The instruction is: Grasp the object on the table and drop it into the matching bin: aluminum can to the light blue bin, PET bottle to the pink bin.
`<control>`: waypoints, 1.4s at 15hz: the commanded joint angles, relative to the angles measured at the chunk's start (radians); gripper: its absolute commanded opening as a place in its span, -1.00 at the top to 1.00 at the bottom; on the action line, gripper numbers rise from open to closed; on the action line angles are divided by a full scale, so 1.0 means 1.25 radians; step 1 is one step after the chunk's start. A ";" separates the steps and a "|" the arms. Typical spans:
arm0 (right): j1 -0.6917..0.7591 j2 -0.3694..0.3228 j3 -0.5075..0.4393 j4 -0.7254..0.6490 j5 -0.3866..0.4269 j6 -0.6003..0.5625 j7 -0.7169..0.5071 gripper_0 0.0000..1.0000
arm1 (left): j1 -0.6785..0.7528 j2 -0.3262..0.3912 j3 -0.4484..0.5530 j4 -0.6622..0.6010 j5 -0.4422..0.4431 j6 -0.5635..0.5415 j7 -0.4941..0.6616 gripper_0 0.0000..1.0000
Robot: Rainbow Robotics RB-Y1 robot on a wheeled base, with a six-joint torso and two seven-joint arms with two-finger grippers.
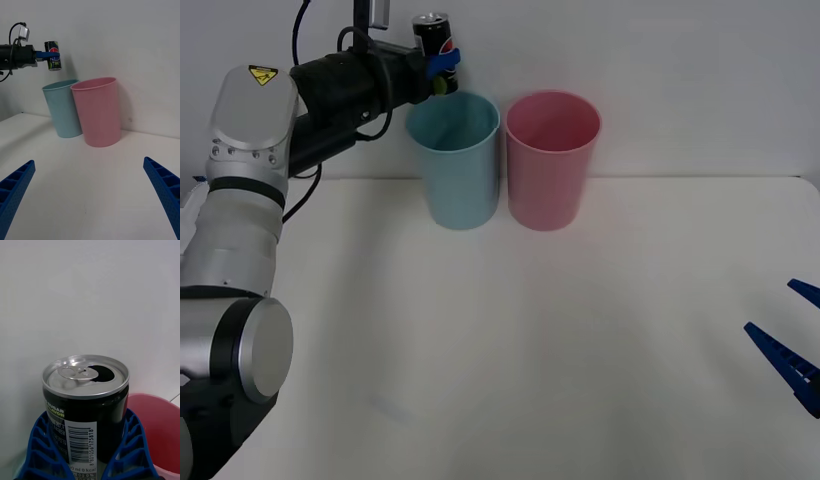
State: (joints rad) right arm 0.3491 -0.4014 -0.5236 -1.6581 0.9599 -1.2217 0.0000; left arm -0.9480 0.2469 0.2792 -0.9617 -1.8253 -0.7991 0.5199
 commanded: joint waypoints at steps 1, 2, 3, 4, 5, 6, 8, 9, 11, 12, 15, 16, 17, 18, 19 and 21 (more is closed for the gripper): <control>0.000 0.000 0.000 0.000 0.000 0.000 0.000 -1.00 | 0.000 0.000 0.000 0.000 0.000 0.002 -0.002 0.88; 0.000 0.000 0.000 0.000 0.000 0.000 0.000 -1.00 | 0.000 -0.001 0.000 0.001 0.000 0.002 -0.002 0.58; 0.000 0.000 0.000 0.000 0.000 0.000 0.000 -1.00 | 0.000 -0.001 -0.001 0.000 0.000 0.002 -0.006 -0.39; 0.000 0.000 0.000 0.000 0.000 0.000 0.000 -1.00 | 0.000 0.000 0.000 0.000 0.001 0.002 -0.008 -1.00; 0.000 0.000 0.000 0.000 0.000 0.000 0.000 -1.00 | 0.000 0.000 0.000 0.000 0.002 0.002 -0.013 -1.00; 0.000 0.000 0.000 0.000 0.000 0.000 0.000 -1.00 | 0.000 0.000 -0.001 0.000 0.002 0.002 -0.016 -1.00; 0.000 0.000 0.000 0.000 0.000 0.000 0.000 -1.00 | 0.001 0.000 0.000 0.001 0.007 -0.003 -0.022 -1.00; 0.000 0.000 0.000 0.000 0.000 0.000 0.000 -1.00 | 0.002 0.001 0.000 0.000 0.012 -0.010 -0.023 -1.00; 0.000 0.000 0.000 0.000 0.000 0.000 0.000 -1.00 | 0.009 0.012 -0.001 -0.001 0.032 -0.027 -0.028 -1.00; 0.000 0.000 0.000 0.000 0.000 0.000 0.000 -1.00 | 0.017 0.020 -0.001 -0.006 0.045 -0.032 -0.033 -1.00; 0.000 0.000 0.000 0.000 0.000 0.000 0.000 -1.00 | 0.087 0.049 -0.001 -0.097 0.096 -0.065 -0.037 -1.00; 0.000 0.000 0.000 0.000 0.000 0.000 0.000 -1.00 | 0.109 0.057 -0.001 -0.123 0.110 -0.070 -0.038 -1.00; 0.000 0.000 0.000 0.000 0.000 0.000 0.000 -1.00 | 0.142 0.064 -0.001 -0.162 0.130 -0.075 -0.038 -1.00; 0.000 0.000 0.000 0.000 0.000 0.000 0.000 -1.00 | 0.172 0.072 -0.001 -0.196 0.147 -0.079 -0.038 -1.00; 0.000 0.000 0.000 0.000 0.000 0.000 0.000 -1.00 | 0.204 0.080 -0.001 -0.230 0.166 -0.081 -0.038 -1.00; 0.000 0.000 0.000 0.000 0.000 0.000 0.000 -1.00 | 0.261 0.091 0.000 -0.293 0.194 -0.081 -0.038 -1.00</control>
State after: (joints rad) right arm 0.3491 -0.4014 -0.5236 -1.6581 0.9599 -1.2217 0.0000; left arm -0.6478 0.3559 0.2781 -1.2992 -1.5977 -0.9001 0.4725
